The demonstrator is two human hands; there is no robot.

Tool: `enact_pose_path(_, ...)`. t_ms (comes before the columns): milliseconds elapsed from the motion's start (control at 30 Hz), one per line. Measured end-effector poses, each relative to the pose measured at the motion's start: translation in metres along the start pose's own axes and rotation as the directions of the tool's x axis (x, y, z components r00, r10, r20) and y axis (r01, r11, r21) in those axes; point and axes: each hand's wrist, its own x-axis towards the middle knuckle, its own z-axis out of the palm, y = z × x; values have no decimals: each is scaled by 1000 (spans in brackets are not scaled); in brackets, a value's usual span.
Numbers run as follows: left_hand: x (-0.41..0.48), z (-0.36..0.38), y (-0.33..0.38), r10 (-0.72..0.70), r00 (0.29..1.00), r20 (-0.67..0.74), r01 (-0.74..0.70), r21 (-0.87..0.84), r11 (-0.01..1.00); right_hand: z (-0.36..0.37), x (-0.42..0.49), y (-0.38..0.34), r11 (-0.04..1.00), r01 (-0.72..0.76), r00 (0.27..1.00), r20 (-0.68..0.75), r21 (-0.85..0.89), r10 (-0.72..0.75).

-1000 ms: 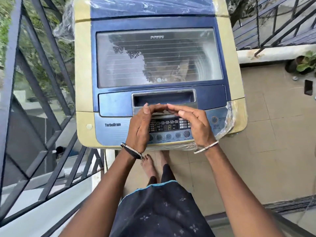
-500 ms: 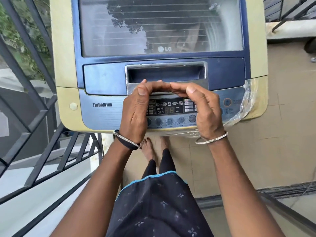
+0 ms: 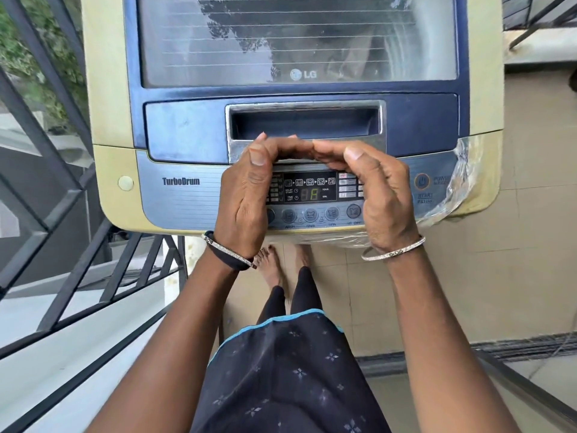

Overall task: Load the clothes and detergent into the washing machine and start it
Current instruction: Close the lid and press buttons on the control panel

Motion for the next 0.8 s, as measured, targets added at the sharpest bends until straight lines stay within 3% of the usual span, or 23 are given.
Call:
enact_pose_path(67,-14,15,-20,-60,998,32,59,53,997,-1,1,-2,1000,-13,1000,11,10,13)
enact_pose_path(133,-30,30,-35,-240,971,-17,240,105,965,-1,2,-4,999,-27,999,28,19,27)
enact_pose_path(200,-29,30,-28,-313,948,-52,315,40,948,-2,3,-7,998,-48,998,50,35,46)
enact_pose_path(300,-9,11,-2,-134,990,-40,133,-28,991,-4,7,-11,996,-81,994,71,35,78)
enact_pose_path(333,-1,1,11,-61,998,-36,62,24,998,-5,9,-11,995,-94,993,80,35,91)
enact_pose_path(467,-8,7,1,-75,997,-26,77,98,992,-8,15,-17,992,-123,986,113,21,120)
enact_pose_path(667,-3,4,10,-75,997,-31,77,73,994,-5,16,-18,989,-145,985,88,-14,146)
enact_pose_path(800,7,4,17,-63,996,-64,77,256,964,4,18,-21,983,-159,987,13,-95,161)
